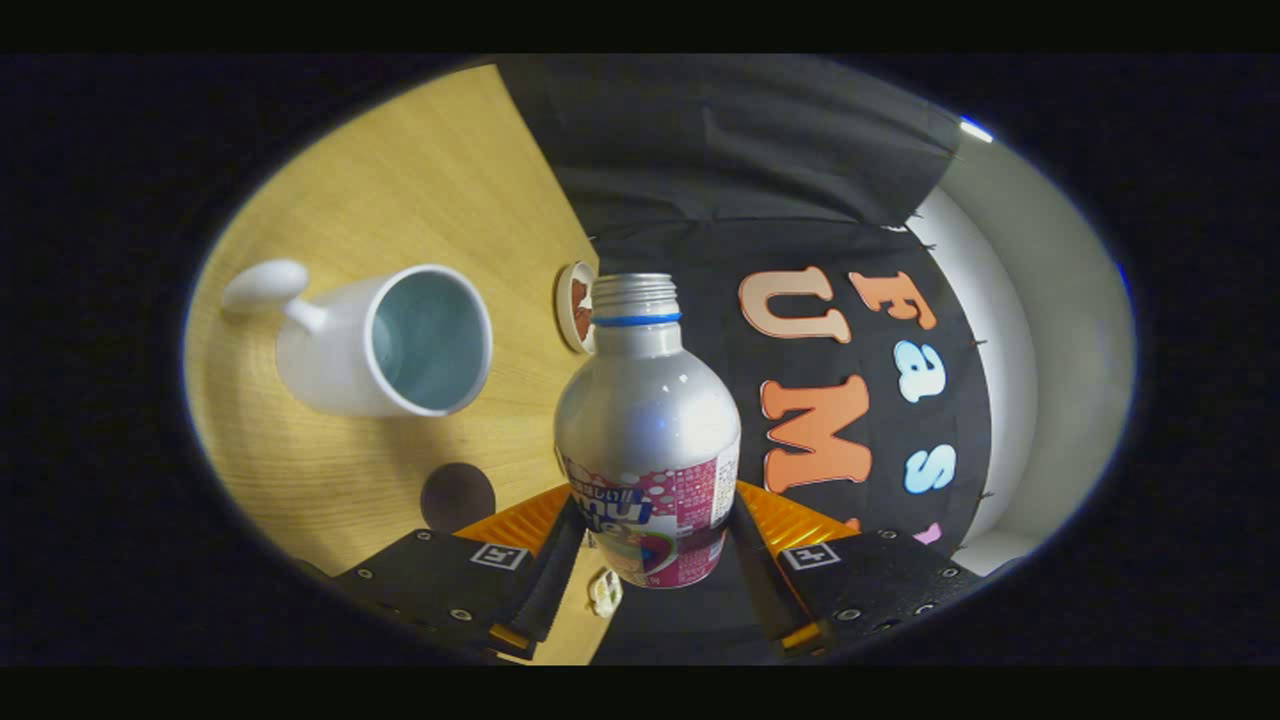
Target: Take the bottle from table, then pour the juice into the cup, finally place the bottle on the coaster
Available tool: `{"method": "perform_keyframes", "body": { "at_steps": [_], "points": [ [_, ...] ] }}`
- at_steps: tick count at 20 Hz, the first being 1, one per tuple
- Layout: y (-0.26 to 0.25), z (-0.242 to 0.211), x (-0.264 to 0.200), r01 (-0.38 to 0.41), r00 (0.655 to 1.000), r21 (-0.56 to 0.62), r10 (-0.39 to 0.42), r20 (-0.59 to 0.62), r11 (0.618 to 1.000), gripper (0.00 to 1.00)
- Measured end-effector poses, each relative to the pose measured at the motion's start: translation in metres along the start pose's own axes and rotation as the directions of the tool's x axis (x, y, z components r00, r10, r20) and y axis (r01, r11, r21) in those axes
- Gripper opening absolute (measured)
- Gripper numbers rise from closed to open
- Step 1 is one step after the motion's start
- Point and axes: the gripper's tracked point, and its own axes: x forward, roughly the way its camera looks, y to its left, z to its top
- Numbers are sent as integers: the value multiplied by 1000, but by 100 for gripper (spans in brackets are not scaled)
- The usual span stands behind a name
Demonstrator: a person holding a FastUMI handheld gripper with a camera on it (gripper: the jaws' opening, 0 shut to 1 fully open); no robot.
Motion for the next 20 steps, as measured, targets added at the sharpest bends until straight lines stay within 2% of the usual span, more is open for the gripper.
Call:
{"method": "perform_keyframes", "body": {
  "at_steps": [2, 4, 7, 11, 13, 18, 20],
  "points": [
    [-12, 0, 1, 23, 1000, 102, -24, 6, 995, 77],
    [-18, -1, 4, 19, 1000, 243, -23, 15, 970, 77],
    [-24, -5, 7, -16, 1000, 468, 6, 24, 883, 77],
    [-23, -14, 18, -60, 998, 692, 46, 39, 720, 77],
    [-15, -21, 26, -79, 996, 785, 76, 41, 614, 78],
    [9, -42, 41, -92, 987, 923, 155, 36, 374, 77],
    [23, -47, 42, -95, 981, 948, 192, 37, 305, 78]
  ]
}}
